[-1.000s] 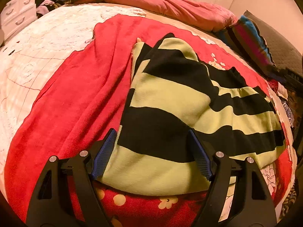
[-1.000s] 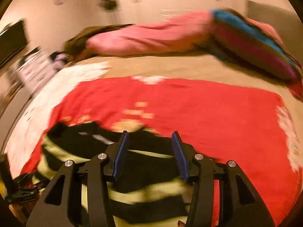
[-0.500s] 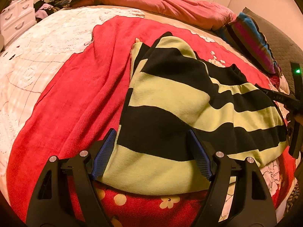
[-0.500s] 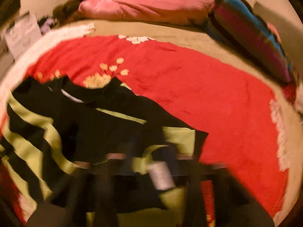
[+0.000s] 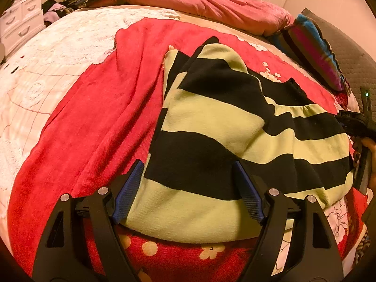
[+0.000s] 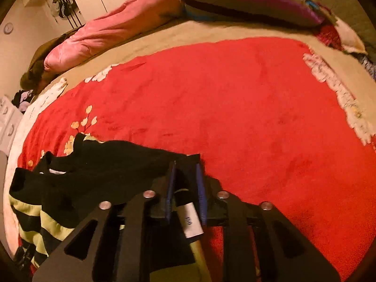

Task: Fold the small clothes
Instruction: 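Grasp the sweater edge with the right tool and straighten the fold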

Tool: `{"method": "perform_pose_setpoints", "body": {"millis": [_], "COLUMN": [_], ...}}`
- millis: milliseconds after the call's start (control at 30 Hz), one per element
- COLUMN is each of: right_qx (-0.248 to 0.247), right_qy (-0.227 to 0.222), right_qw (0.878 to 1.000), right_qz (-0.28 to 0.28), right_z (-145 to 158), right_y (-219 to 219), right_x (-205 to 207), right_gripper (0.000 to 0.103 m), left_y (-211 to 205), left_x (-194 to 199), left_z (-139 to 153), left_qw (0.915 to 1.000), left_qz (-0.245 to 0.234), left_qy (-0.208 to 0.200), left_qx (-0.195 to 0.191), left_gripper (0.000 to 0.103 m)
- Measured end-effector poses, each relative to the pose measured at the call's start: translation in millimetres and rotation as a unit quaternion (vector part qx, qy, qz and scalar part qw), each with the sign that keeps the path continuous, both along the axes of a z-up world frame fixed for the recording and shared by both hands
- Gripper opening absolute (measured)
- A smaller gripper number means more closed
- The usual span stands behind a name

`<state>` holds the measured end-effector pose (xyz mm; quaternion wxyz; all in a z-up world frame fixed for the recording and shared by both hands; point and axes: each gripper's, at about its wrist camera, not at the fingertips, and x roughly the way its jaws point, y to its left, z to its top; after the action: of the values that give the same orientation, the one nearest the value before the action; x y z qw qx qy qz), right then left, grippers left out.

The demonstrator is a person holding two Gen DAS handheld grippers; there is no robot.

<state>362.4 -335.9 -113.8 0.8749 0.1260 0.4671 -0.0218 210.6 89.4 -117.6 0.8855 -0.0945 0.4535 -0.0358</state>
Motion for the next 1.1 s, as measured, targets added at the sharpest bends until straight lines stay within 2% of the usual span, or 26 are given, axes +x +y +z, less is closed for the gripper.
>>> {"method": "perform_pose_setpoints", "body": {"millis": [67, 100, 133, 200, 267, 367, 433, 533, 600, 667, 733, 767, 800, 833, 900, 933, 1000, 1033, 1100], "right_qx": [-0.026, -0.036, -0.05, -0.084, -0.099, -0.123, -0.127, -0.158, -0.154, -0.143, -0.105, -0.106, -0.111, -0.11, -0.094, -0.085, -0.054, -0.038, 0.005], "right_qy": [-0.021, -0.041, -0.061, -0.096, -0.107, -0.08, -0.058, -0.03, -0.016, -0.006, 0.002, 0.004, 0.002, -0.006, -0.015, -0.022, -0.046, -0.054, -0.068], "right_qw": [0.999, 0.998, 0.997, 0.99, 0.984, 0.979, 0.976, 0.969, 0.971, 0.973, 0.976, 0.977, 0.976, 0.976, 0.979, 0.981, 0.987, 0.988, 0.993], "right_qz": [-0.002, 0.008, 0.02, 0.066, 0.105, 0.142, 0.168, 0.188, 0.184, 0.18, 0.19, 0.187, 0.189, 0.19, 0.181, 0.173, 0.146, 0.136, 0.101], "right_z": [13.5, 23.4, 32.1, 46.4, 51.4, 44.1, 32.6, 15.3, 6.8, -0.9, -5.9, -8.4, -8.9, -7.8, -3.5, 0.1, 10.3, 13.3, 16.1], "right_y": [4.2, 7.5, 13.1, 29.7, 40.9, 55.1, 62.3, 73.0, 75.2, 75.1, 74.3, 75.4, 75.8, 77.1, 72.5, 68.0, 52.7, 46.0, 27.0], "right_x": [-7.2, -12.7, -18.3, -29.1, -35.5, -32.0, -28.8, -24.0, -21.7, -18.1, -17.0, -17.3, -18.4, -19.5, -21.5, -22.9, -24.7, -24.2, -23.1], "right_gripper": [0.026, 0.031, 0.04, 0.048, 0.049, 0.051, 0.051, 0.057, 0.058, 0.055, 0.027, 0.027, 0.025, 0.019, 0.012, 0.01, 0.009, 0.009, 0.009], "left_y": [0.9, 2.2, 3.9, 10.3, 14.6, 13.9, 9.8, -2.0, -13.2, -20.2, -24.1, -24.7, -23.5, -21.2, -15.1, -12.9, -5.2, 7.2, 24.3], "left_x": [-0.3, -1.8, -2.8, -9.3, -8.3, 10.7, 29.7, 67.0, 85.0, 98.2, 109.6, 114.9, 119.3, 120.4, 123.6, 122.5, 115.5, 110.5, 106.5], "left_z": [2.7, 7.5, 13.3, 33.9, 52.1, 70.3, 79.3, 76.2, 69.8, 61.0, 50.4, 45.3, 40.6, 37.0, 31.3, 32.0, 39.9, 45.4, 46.2], "left_qw": [1.0, 0.9999, 0.9997, 0.9976, 0.9949, 0.9936, 0.993, 0.9955, 0.9951, 0.9956, 0.9962, 0.9966, 0.9975, 0.9983, 0.9988, 0.9989, 0.9984, 0.995, 0.9854], "left_qz": [0.002, 0.003, 0.004, 0.006, 0.006, 0.0, -0.01, -0.033, -0.051, -0.061, -0.057, -0.051, -0.046, -0.044, -0.047, -0.045, -0.039, -0.032, -0.016], "left_qy": [-0.002, -0.01, -0.02, -0.062, -0.095, -0.113, -0.115, -0.075, -0.061, -0.042, -0.026, -0.017, -0.009, -0.004, 0.006, 0.005, -0.019, -0.036, -0.048], "left_qx": [0.0, -0.004, -0.01, -0.03, -0.032, 0.001, 0.023, 0.048, 0.059, 0.058, 0.061, 0.062, 0.053, 0.039, -0.009, -0.015, -0.038, -0.088, -0.163], "left_gripper": [0.07, 0.07, 0.07, 0.07, 0.07, 0.069, 0.061, 0.051, 0.05, 0.052, 0.056, 0.057, 0.057, 0.055, 0.015, 0.01, 0.007, 0.007, 0.008]}}
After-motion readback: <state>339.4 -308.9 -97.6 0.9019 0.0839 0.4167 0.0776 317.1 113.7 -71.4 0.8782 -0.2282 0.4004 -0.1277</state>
